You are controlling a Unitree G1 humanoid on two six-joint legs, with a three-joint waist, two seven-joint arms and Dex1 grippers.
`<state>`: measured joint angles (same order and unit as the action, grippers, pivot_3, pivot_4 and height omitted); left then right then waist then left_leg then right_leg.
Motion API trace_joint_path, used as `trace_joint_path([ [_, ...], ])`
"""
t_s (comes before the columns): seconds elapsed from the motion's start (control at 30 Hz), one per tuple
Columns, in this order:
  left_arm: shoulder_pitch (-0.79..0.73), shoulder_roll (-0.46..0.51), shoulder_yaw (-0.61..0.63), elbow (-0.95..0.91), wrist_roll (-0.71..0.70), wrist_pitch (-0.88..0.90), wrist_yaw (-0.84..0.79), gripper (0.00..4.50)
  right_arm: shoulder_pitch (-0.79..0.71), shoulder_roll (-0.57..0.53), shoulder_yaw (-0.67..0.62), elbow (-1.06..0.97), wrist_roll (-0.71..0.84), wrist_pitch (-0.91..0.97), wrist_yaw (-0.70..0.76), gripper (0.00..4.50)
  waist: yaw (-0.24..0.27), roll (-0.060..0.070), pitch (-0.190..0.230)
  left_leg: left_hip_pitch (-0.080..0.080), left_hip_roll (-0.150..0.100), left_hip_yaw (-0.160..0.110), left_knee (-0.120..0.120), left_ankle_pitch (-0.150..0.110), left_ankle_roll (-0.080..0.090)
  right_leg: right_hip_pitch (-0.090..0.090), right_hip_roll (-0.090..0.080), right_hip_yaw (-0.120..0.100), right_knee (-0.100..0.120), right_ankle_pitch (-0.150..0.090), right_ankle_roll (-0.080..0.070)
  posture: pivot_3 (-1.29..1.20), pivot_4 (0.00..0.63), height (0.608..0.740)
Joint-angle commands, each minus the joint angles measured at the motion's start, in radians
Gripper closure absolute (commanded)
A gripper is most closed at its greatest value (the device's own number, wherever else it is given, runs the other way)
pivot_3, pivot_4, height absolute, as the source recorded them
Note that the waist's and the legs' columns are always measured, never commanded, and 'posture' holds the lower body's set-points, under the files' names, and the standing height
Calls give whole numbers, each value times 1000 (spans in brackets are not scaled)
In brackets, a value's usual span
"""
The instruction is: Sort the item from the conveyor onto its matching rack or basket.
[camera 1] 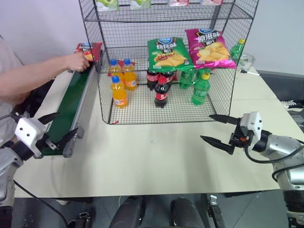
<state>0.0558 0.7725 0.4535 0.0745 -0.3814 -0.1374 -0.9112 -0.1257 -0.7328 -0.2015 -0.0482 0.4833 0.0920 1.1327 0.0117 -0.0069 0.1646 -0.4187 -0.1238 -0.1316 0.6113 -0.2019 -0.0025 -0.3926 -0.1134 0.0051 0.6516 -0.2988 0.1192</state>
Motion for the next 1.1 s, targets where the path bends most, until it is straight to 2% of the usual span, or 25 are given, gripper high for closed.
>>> trace_joint_path([
  [0.03, 6, 2, 25, -24, -11, -16, 1, 288, -9, -10, -11, -40, 11, -4, 5, 0, 0, 0, 0, 0, 0, 0, 0, 0, 0, 0, 0, 0, 0, 0, 0, 0, 150, 740],
  [0.47, 55, -29, 44, -67, -26, 19, 43, 288, 10, 12, 0, -93, 58, 52, 10, 0, 0, 0, 0, -1, 0, 0, 0, 0, 0, -1, 0, 0, 0, 0, 0, 0, 150, 740],
  [0.57, 93, -47, 59, -110, -33, 22, 58, 288, 33, 51, 31, -172, 112, 113, -6, 0, -1, 0, 0, -3, 0, 0, 0, 0, 0, -1, 0, 0, -1, 0, 0, 0, 150, 740],
  [0.77, 166, -65, 79, -153, -8, 3, 90, 288, 26, 105, 119, -225, 104, 134, -14, 0, 0, 0, 0, -4, 0, 0, 0, 0, 0, -3, 0, 0, -1, 0, 0, 0, 150, 740],
  [1.1, 265, -97, 106, -200, -1, -34, 111, 288, -89, 122, 184, -115, 77, 96, 62, 0, 1, 0, 0, -5, 0, -1, 0, -1, -1, -3, 0, -2, -2, 0, 0, 0, 150, 740],
])
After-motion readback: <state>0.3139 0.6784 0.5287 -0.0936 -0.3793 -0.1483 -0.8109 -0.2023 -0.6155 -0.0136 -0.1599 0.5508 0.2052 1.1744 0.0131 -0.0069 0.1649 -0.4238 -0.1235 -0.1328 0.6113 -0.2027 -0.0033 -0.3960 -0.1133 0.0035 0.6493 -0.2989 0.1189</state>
